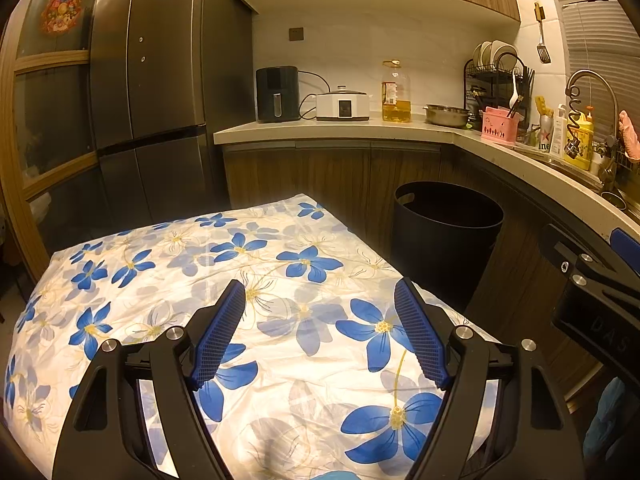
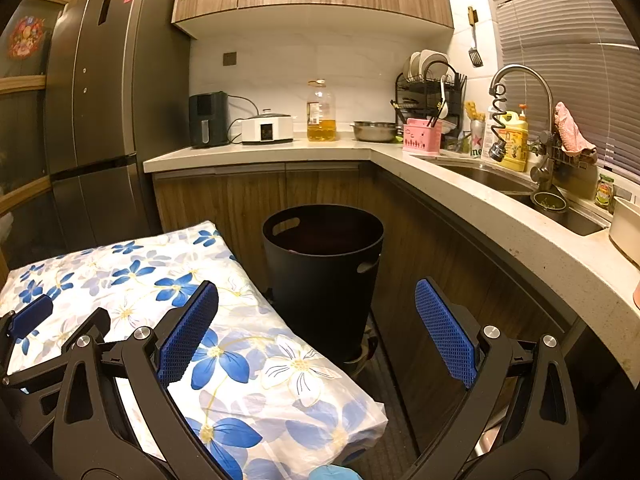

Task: Collect trash

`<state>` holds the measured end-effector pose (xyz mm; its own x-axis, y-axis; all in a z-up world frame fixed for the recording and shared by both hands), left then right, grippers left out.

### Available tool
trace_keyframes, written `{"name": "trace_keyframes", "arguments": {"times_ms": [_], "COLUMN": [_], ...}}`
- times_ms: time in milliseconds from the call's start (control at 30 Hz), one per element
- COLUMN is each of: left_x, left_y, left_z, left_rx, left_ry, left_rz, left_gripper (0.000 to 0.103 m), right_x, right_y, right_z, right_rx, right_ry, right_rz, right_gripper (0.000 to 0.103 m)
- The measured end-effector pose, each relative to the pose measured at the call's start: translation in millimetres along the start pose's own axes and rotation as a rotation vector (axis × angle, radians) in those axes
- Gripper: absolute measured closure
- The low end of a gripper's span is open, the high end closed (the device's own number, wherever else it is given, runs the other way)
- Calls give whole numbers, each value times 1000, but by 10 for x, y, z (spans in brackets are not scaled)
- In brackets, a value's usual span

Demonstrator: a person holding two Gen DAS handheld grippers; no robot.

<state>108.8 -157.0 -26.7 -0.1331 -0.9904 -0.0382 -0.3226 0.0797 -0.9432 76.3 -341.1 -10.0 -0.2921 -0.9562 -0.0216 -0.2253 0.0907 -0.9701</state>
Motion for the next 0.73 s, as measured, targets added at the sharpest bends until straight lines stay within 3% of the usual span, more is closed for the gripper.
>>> {"name": "trace_keyframes", "arguments": {"times_ms": [333,533,733], "left_x": [-8,-17,-102], "left_y": [3,2,-26], "left_z": [-8,-17,-29], "left_rx": [6,7,6], "left_ry": [-10,-22,-28], "left_rz": [12,14,-22], "left_gripper": [27,16,16], "right_x": [3,-3,-20], "right_y": [-5,-5,-22], "right_z": [1,-10,-24], "right_rx": [1,1,2], "right_ry": [0,0,1], "right_rz": [-1,2,8], "right_gripper": [5,5,5]}}
Point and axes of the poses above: each gripper's, at about its wrist camera, not at the fingertips, and z roughly the way its jaws point, x to its right, y to its underside, the point moved 7 cm from there along z, roughly the way its jaws point, and after that the axes turned 7 degrees about x, right-handed, at the moved point
